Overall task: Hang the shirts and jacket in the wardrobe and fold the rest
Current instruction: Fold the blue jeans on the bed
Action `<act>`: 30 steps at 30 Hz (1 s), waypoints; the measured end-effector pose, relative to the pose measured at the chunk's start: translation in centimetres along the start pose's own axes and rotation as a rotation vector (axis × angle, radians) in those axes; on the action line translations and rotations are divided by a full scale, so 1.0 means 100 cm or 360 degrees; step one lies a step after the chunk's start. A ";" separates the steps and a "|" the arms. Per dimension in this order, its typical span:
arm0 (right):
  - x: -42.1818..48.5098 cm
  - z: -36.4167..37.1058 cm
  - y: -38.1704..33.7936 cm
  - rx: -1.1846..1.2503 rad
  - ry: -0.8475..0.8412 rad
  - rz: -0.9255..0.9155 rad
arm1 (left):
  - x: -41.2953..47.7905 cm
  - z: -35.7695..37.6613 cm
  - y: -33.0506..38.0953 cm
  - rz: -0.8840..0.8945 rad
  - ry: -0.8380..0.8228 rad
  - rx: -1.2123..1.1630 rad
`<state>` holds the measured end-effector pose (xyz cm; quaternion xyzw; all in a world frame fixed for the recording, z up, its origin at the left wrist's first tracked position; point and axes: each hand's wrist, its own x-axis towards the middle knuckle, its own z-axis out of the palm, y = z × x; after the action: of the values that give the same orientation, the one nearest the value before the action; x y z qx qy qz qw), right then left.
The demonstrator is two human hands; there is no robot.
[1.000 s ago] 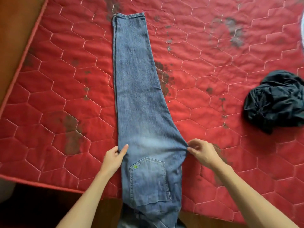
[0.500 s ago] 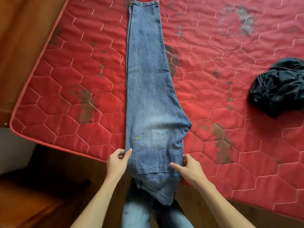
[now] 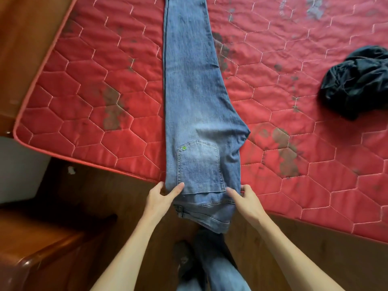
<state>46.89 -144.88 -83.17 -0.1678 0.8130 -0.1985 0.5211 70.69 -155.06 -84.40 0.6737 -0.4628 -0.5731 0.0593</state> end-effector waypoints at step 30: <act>-0.067 -0.054 -0.038 0.0101 -0.0490 -0.0709 | -0.066 -0.080 0.050 0.0659 -0.0618 0.0059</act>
<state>44.91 -144.14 -74.05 -0.3543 0.6606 -0.3058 0.5870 75.07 -156.92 -73.92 0.4435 -0.6035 -0.6586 0.0731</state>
